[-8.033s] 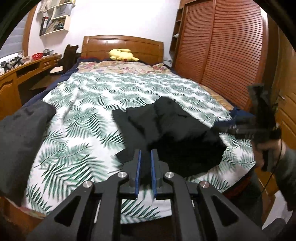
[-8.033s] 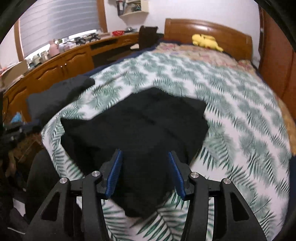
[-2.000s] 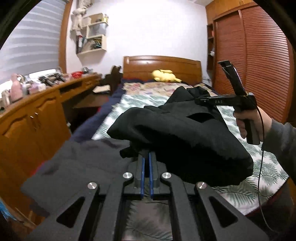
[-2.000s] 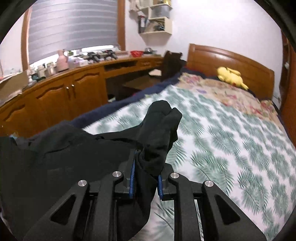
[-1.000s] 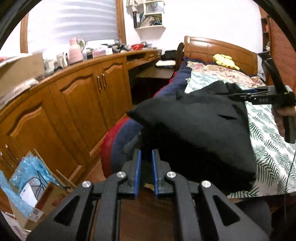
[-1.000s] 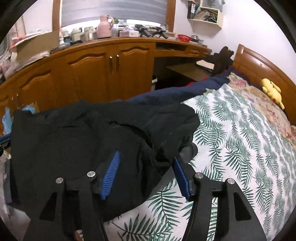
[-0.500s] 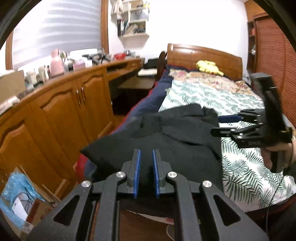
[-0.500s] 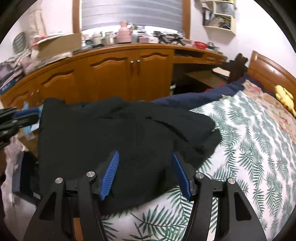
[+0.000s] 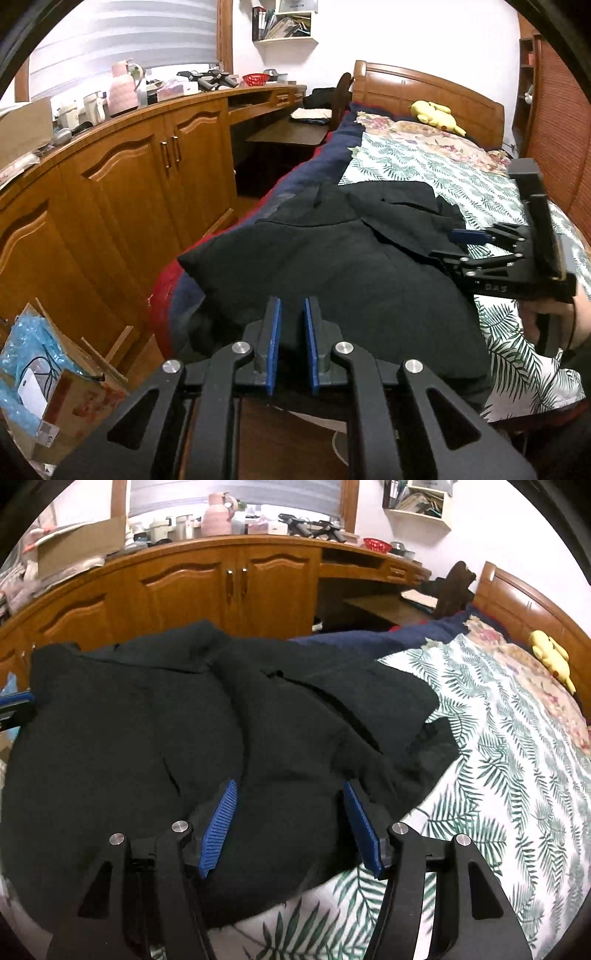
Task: Fold large clothes
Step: 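Lower the coat bundle beside the bed and open the right gripper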
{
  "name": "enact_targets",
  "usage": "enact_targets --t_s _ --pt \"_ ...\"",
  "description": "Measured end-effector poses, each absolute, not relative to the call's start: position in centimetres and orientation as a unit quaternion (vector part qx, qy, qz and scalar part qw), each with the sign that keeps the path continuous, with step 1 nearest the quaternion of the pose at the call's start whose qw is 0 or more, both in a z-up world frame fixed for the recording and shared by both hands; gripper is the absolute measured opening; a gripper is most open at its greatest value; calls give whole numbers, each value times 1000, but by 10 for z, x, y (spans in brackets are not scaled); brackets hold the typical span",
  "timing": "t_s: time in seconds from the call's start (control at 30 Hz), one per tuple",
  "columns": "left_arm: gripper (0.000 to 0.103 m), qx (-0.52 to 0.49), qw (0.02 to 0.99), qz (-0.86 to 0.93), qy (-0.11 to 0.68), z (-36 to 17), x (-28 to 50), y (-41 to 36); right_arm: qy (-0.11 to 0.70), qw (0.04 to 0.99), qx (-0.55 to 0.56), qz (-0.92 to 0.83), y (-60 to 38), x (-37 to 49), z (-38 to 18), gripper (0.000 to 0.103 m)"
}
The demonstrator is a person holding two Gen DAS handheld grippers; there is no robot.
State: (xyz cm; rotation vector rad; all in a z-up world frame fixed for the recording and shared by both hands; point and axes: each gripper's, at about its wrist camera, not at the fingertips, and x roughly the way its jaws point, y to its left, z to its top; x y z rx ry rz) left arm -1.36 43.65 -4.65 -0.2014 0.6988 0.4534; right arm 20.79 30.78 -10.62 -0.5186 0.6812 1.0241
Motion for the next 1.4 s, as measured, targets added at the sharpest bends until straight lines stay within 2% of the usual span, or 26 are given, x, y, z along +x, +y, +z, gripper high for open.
enact_targets --t_s 0.3,0.6,0.87,1.4 --pt "11 -80 924 209 310 -27 -25 397 279 786 -205 513 248 177 -66 62" --pt "11 -87 929 213 289 -12 -17 354 260 799 -183 510 191 160 -43 71" --pt "11 -91 935 185 290 -12 10 324 258 809 -166 501 154 169 -43 79" --pt "16 -64 930 195 306 -20 52 289 276 826 -143 471 104 204 -65 82"
